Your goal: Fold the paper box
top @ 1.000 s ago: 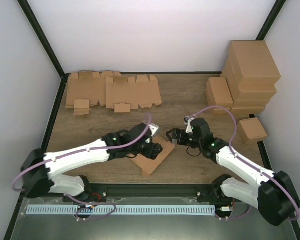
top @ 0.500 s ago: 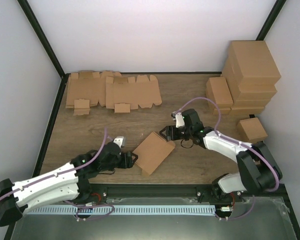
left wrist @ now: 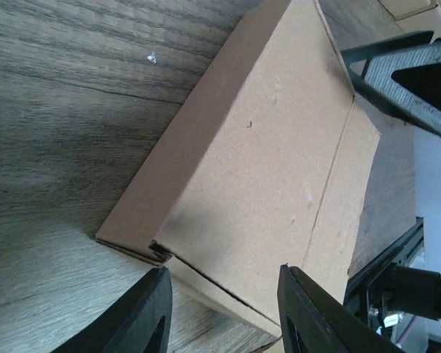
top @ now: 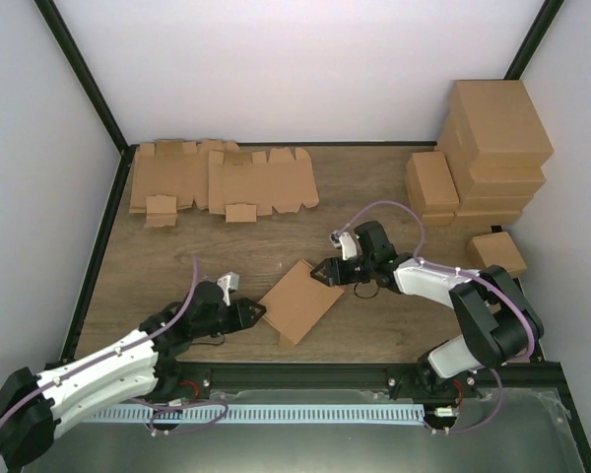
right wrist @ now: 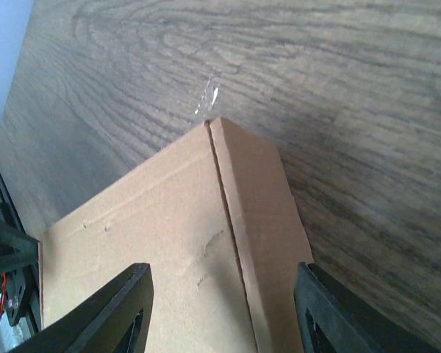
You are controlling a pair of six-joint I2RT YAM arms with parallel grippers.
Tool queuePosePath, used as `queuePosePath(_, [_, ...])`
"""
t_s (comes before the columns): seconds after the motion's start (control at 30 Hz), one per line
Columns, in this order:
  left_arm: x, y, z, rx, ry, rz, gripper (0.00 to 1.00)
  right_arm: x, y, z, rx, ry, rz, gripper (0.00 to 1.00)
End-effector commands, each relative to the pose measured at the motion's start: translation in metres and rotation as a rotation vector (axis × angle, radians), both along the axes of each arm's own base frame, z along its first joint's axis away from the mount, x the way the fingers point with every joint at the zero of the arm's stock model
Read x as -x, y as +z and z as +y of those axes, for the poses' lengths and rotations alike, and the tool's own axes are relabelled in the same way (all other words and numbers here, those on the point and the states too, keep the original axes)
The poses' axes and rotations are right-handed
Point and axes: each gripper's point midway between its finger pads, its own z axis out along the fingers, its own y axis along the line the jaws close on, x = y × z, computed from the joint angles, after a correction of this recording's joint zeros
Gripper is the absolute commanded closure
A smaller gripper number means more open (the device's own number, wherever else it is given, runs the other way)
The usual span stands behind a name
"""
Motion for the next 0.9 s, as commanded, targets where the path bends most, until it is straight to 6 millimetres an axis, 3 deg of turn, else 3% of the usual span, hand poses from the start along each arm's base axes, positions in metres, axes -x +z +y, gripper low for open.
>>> queuePosePath(0.0, [-0.007,0.01,-0.01,0.08,-0.026,-0.019,0.58,0.006,0.007,0.0,-0.028,0.026,-0.019,0.46])
queuePosePath(0.33, [-0.026,-0.001,-0.019,0.087,-0.051,-0.006,0.68,0.033,0.004,-0.01,-0.044,0.037,0.012,0.48])
queuePosePath(0.57, [-0.06,0.01,-0.034,0.024,-0.091,-0.07,0.69,0.044,-0.006,-0.026,-0.012,-0.054,0.062,0.47])
queuePosePath(0.87, [-0.114,0.019,-0.083,0.024,-0.188,-0.122,0.69,0.07,-0.01,-0.041,-0.041,-0.119,0.126,0.44])
